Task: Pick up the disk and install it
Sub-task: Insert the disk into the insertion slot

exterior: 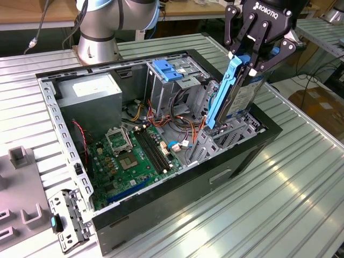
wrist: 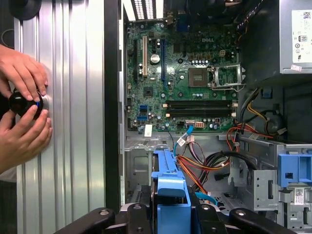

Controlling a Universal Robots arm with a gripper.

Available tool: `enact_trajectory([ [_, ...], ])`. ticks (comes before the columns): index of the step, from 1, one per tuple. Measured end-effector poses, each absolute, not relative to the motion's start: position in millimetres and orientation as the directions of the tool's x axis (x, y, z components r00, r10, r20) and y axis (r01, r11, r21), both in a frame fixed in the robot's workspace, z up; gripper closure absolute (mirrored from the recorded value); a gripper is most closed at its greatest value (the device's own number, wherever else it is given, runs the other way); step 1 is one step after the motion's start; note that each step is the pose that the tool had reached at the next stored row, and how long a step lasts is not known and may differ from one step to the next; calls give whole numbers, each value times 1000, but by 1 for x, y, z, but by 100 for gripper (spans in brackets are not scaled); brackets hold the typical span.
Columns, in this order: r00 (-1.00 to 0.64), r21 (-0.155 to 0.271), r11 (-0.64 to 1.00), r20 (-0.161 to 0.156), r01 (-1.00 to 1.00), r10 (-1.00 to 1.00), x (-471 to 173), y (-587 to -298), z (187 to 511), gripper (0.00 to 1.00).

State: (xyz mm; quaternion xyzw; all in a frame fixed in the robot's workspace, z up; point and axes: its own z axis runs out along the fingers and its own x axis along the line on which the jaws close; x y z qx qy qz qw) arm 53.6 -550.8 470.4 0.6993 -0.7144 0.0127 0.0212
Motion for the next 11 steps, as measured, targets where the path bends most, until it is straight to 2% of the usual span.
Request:
enact_trajectory([
  [11,-22,12,22,48,-1000,-999,58,-550,458,63],
])
